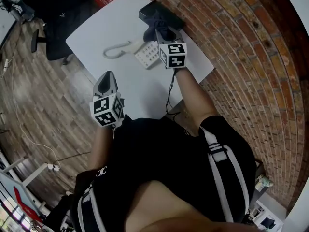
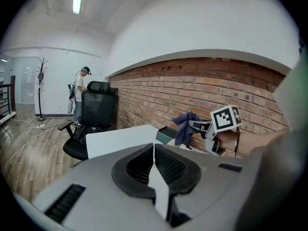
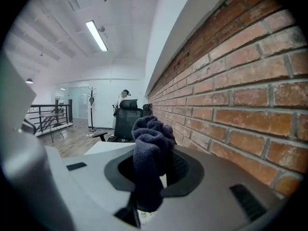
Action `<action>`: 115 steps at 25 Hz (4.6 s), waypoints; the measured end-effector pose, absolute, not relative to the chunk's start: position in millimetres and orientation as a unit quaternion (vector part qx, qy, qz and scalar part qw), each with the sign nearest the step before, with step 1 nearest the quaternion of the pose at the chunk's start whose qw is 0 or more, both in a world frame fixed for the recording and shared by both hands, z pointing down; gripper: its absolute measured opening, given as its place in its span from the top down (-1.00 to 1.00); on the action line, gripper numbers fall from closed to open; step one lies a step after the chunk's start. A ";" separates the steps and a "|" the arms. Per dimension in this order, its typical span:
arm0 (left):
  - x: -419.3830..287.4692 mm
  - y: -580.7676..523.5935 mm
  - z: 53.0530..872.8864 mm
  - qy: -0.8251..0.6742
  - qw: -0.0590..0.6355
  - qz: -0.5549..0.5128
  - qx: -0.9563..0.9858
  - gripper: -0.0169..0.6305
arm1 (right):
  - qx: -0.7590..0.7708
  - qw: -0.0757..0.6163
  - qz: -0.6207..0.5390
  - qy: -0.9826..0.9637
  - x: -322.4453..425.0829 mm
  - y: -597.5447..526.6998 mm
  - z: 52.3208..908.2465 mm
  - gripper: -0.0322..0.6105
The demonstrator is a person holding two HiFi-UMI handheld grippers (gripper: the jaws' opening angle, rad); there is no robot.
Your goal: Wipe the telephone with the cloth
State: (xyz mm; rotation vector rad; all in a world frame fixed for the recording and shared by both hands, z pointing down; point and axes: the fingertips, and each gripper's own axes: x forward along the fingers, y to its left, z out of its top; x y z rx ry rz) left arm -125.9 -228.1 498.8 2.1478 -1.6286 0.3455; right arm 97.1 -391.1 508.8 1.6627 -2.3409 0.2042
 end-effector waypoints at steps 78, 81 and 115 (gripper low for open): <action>-162.0 -204.3 488.5 -0.642 0.199 0.120 0.731 0.93 | 0.487 0.387 0.127 -0.773 88.7 -391.7 670.6 0.67; -161.8 -205.3 489.9 -0.641 0.202 0.118 0.731 0.92 | 0.507 0.381 0.132 -0.762 110.2 -397.9 665.7 0.67; -147.6 -207.7 486.9 -0.611 0.191 0.130 0.757 0.93 | 0.570 0.251 0.219 -0.751 85.1 -334.7 684.6 0.66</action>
